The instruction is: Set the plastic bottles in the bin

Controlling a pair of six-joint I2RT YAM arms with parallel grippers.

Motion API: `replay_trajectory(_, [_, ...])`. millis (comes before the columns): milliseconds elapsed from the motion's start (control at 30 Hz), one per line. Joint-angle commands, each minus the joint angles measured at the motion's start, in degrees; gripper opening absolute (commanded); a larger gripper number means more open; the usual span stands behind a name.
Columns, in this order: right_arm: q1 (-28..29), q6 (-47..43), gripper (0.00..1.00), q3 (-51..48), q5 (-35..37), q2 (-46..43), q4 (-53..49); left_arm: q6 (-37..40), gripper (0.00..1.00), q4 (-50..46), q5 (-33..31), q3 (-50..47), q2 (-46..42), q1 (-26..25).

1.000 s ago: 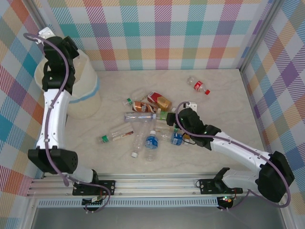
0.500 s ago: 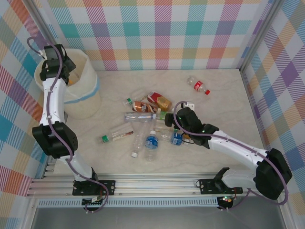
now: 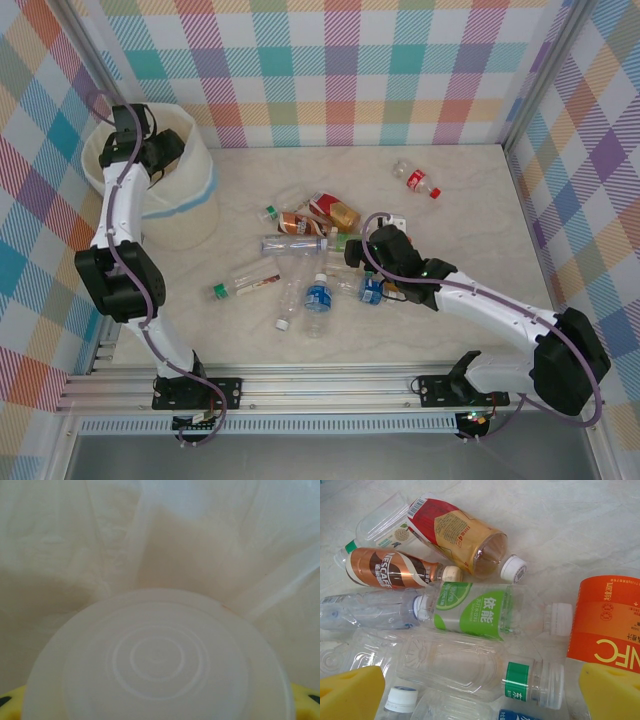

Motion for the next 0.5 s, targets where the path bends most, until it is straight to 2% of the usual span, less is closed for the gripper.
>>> replay_trajectory(0, [0.1, 0.1, 1.00, 1.8, -0.4, 0.4, -0.8, -1.3, 0.52, 0.4, 0.9, 0.2, 0.7, -0.7])
replay_trajectory(133, [0.1, 0.8, 1.00, 1.7, 1.5, 0.4, -2.5, -0.3, 0.63, -0.5, 0.4, 2.0, 0.7, -0.7])
replay_trajectory(300, [-0.4, 4.2, 1.00, 2.2, 5.4, 1.9, -8.5, 1.3, 0.70, -1.5, 0.2, 3.2, -0.3, -0.7])
replay_trajectory(467, [-3.2, 8.4, 1.00, 2.3, 4.8, 3.5, -15.6, 1.0, 0.83, -1.5, -0.2, 3.3, -1.4, -0.8])
